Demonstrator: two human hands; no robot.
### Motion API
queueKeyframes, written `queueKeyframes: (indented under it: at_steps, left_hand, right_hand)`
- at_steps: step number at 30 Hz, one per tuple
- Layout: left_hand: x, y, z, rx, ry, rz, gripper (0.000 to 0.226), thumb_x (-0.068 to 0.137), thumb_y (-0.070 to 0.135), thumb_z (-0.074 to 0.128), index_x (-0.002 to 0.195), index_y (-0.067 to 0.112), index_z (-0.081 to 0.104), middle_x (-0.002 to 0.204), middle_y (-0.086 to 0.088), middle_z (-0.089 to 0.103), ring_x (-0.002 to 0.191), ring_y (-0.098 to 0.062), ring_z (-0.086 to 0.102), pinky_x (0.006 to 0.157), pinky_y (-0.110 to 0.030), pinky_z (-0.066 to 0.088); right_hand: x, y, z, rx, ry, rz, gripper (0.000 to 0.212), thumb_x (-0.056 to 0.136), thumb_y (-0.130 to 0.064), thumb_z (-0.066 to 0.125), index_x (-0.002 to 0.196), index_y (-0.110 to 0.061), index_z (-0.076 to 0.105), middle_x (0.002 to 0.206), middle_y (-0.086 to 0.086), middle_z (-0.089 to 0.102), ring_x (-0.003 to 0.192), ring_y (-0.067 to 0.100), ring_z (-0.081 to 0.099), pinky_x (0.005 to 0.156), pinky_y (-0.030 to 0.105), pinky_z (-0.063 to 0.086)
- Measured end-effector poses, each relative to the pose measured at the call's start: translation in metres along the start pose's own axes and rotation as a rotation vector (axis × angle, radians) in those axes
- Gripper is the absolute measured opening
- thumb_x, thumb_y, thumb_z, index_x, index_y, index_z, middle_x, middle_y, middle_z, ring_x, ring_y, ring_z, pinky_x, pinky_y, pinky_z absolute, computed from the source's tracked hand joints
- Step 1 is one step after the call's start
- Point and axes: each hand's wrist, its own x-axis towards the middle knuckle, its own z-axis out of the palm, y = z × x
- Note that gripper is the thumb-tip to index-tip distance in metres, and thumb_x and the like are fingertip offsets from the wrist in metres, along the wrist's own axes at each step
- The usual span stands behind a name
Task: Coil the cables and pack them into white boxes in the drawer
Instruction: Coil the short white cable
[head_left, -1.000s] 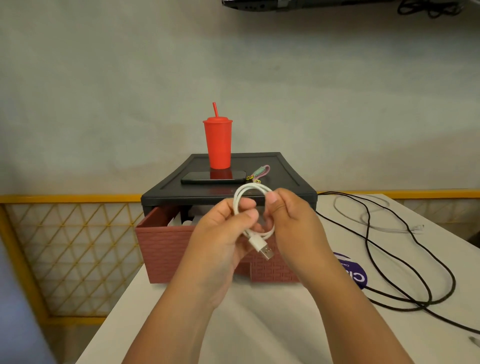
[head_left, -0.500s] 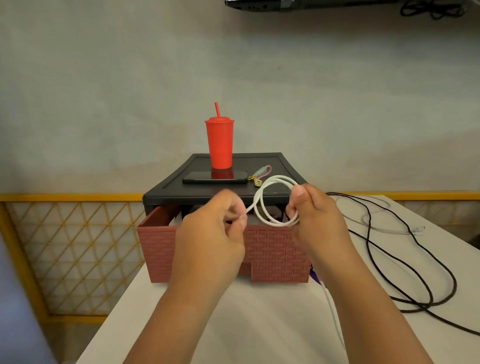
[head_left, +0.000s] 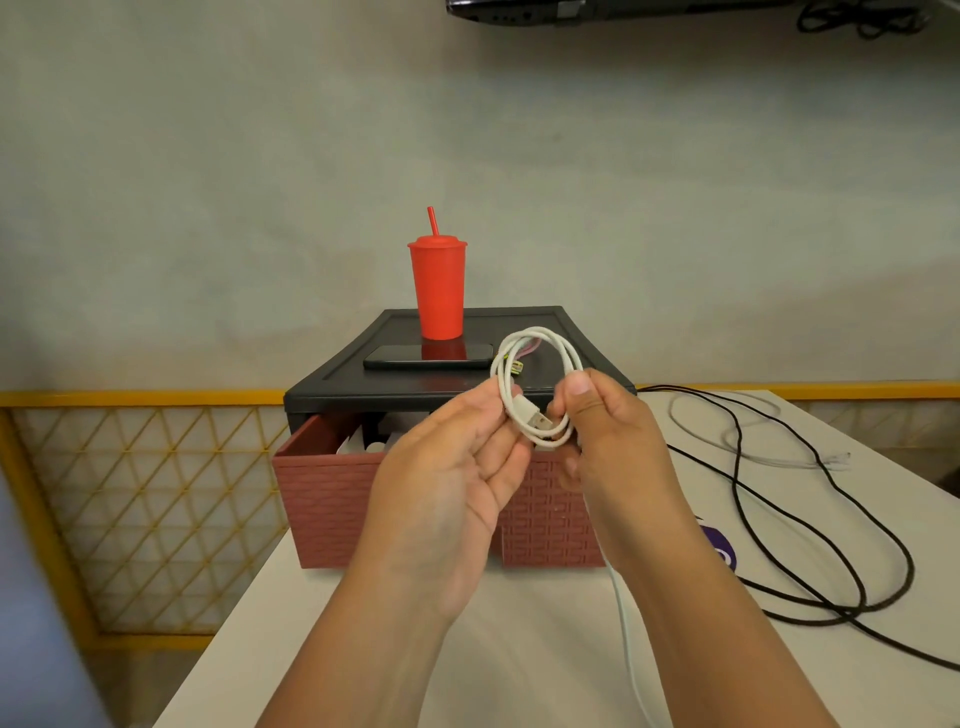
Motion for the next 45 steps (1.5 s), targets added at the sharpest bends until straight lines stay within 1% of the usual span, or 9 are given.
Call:
queueKeyframes:
  at_steps: [5, 11, 16, 26, 29, 33, 36, 41, 45]
  left_hand:
    - [0.002, -0.003, -0.001, -0.018, -0.007, 0.068, 0.028, 0.071, 0.015, 0.056, 0.096, 0.005, 0.064, 0.085, -0.007, 0.072, 0.078, -0.014, 0.07, 0.071, -0.025, 0.057]
    - [0.002, -0.007, -0.002, 0.111, 0.06, 0.121, 0.011, 0.088, 0.01, 0.052, 0.079, 0.011, 0.047, 0.072, -0.007, 0.072, 0.065, -0.014, 0.069, 0.062, -0.026, 0.057]
    - [0.008, -0.009, -0.008, 0.203, 0.037, 0.118, 0.018, 0.096, 0.004, 0.037, 0.103, 0.007, 0.054, 0.054, -0.002, 0.057, 0.057, -0.014, 0.058, 0.067, -0.032, 0.053]
    - [0.014, -0.009, -0.019, 0.136, -0.072, -0.139, 0.049, 0.09, 0.043, 0.037, 0.052, 0.011, 0.04, 0.055, -0.009, 0.044, 0.061, -0.022, 0.056, 0.069, -0.032, 0.051]
    - [0.016, -0.01, -0.022, 0.154, -0.065, -0.107, 0.042, 0.075, 0.045, 0.05, 0.049, 0.013, 0.04, 0.066, -0.01, 0.041, 0.074, -0.027, 0.05, 0.07, -0.032, 0.051]
    - [0.016, -0.003, -0.023, 0.006, -0.061, -0.063, 0.032, 0.073, 0.038, 0.054, 0.054, 0.013, 0.047, 0.052, -0.002, 0.036, 0.057, -0.016, 0.038, 0.07, -0.034, 0.045]
    - [0.015, -0.003, -0.02, -0.036, -0.063, -0.071, 0.031, 0.075, 0.039, 0.051, 0.057, 0.013, 0.049, 0.042, 0.004, 0.029, 0.045, -0.011, 0.031, 0.057, -0.026, 0.044]
    - [0.012, -0.01, -0.018, 0.005, -0.093, -0.131, 0.036, 0.08, 0.04, 0.048, 0.055, 0.015, 0.056, 0.039, 0.005, 0.026, 0.045, -0.011, 0.03, 0.057, -0.025, 0.043]
    - [0.012, -0.012, -0.019, 0.055, -0.091, -0.115, 0.033, 0.077, 0.041, 0.05, 0.063, 0.012, 0.053, 0.04, 0.004, 0.028, 0.046, -0.012, 0.036, 0.065, -0.028, 0.04]
  right_hand:
    - [-0.003, 0.0, 0.009, 0.028, -0.044, 0.019, 0.035, 0.099, -0.023, 0.038, 0.068, -0.019, 0.053, 0.047, -0.013, 0.045, 0.043, 0.001, 0.036, 0.042, 0.015, 0.031]
    - [-0.001, 0.004, 0.009, -0.003, 0.025, -0.022, 0.035, 0.098, -0.024, 0.039, 0.066, -0.013, 0.05, 0.061, 0.004, 0.051, 0.048, 0.007, 0.037, 0.05, 0.025, 0.031]
    - [-0.003, -0.002, 0.012, 0.052, 0.009, -0.015, 0.037, 0.097, -0.021, 0.04, 0.062, -0.013, 0.049, 0.053, -0.001, 0.046, 0.045, 0.008, 0.036, 0.044, 0.02, 0.03]
    - [-0.005, -0.004, 0.014, 0.553, -0.002, 0.32, 0.042, 0.098, -0.03, 0.039, 0.06, -0.012, 0.047, 0.042, -0.001, 0.03, 0.037, 0.014, 0.03, 0.038, 0.019, 0.027]
    - [-0.007, -0.007, 0.01, 0.451, -0.119, 0.261, 0.049, 0.088, -0.044, 0.046, 0.045, -0.02, 0.053, 0.041, -0.003, 0.037, 0.042, 0.012, 0.033, 0.046, 0.022, 0.033]
    - [-0.009, -0.008, 0.009, 0.428, -0.388, 0.095, 0.023, 0.077, -0.031, 0.06, 0.087, -0.01, 0.059, 0.068, 0.006, 0.066, 0.059, 0.015, 0.058, 0.054, 0.021, 0.048]
    - [-0.009, -0.005, 0.012, 0.295, -0.291, 0.002, 0.008, 0.089, -0.014, 0.052, 0.091, -0.013, 0.06, 0.068, -0.004, 0.066, 0.051, 0.004, 0.056, 0.047, 0.016, 0.044]
    - [-0.009, 0.0, 0.01, -0.131, -0.075, -0.229, 0.032, 0.094, -0.007, 0.047, 0.1, -0.036, 0.06, 0.072, -0.009, 0.062, 0.058, -0.004, 0.054, 0.052, 0.008, 0.043]
    - [-0.005, 0.001, -0.005, -0.558, -0.167, -0.347, 0.068, 0.093, -0.004, 0.045, 0.116, -0.065, 0.027, 0.074, -0.011, 0.053, 0.067, -0.007, 0.055, 0.059, 0.007, 0.042]
